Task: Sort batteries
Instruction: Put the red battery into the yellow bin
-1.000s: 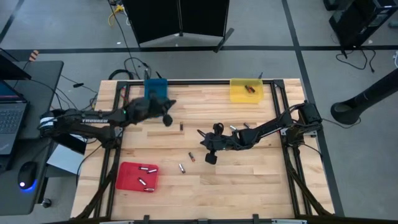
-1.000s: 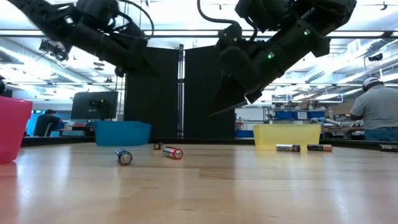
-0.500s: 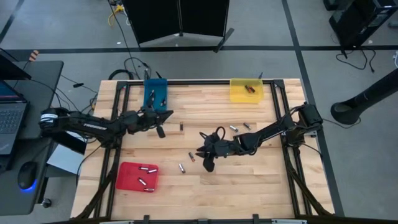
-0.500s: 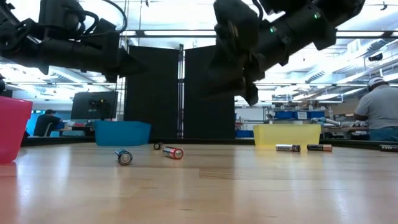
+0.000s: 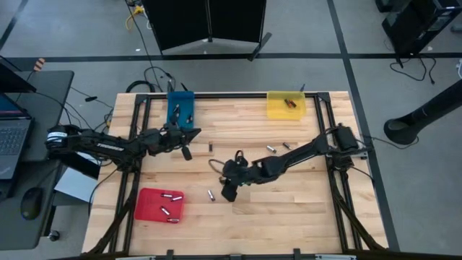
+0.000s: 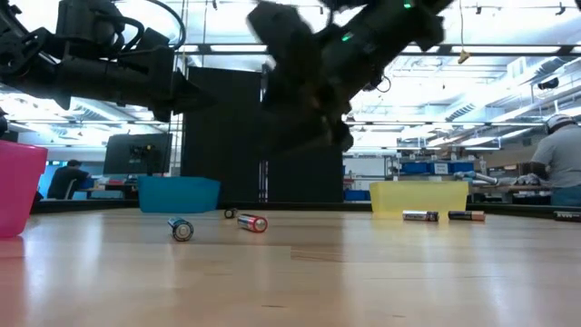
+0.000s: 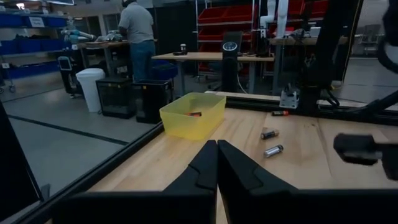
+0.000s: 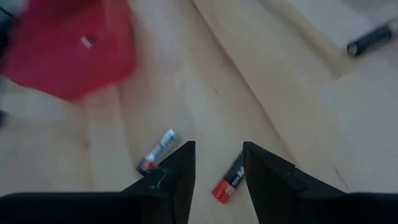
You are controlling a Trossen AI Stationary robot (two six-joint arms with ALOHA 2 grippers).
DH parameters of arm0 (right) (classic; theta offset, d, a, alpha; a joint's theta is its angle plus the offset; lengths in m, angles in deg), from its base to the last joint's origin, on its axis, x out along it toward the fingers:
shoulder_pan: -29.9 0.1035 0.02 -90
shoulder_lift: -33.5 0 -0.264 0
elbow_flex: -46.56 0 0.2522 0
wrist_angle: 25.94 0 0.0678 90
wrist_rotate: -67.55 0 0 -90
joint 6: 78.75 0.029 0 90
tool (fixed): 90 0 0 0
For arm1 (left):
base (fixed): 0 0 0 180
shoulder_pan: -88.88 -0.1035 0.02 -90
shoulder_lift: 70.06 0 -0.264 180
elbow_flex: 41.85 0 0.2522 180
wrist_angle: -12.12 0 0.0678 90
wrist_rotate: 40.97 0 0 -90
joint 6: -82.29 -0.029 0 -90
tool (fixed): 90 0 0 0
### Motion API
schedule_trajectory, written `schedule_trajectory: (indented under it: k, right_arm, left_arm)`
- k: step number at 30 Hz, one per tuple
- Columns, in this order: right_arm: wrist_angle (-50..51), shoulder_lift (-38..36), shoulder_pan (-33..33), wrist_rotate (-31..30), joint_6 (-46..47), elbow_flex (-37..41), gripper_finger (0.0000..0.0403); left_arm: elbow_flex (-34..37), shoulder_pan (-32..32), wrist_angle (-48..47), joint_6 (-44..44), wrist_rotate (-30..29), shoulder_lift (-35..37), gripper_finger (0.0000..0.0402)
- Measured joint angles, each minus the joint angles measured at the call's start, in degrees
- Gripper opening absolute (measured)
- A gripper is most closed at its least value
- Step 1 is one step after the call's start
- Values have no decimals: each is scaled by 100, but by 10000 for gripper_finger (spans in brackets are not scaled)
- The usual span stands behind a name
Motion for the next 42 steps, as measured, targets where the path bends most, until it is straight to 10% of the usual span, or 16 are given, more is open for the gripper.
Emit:
schedule_trajectory:
  k: [19, 26, 42]
  right_arm:
    - [1886, 1416, -245, 136, 198, -1536, 145]
    - [2062, 1545, -289, 130, -122, -1563, 74]
    - [3774, 209, -664, -1418, -966, -1518, 61]
  left_arm:
    - [-2, 33, -30, 3, 46, 0, 14]
    - [-2, 42, -38, 8, 74, 0, 14]
    - [-2, 44, -53, 10, 96, 0, 14]
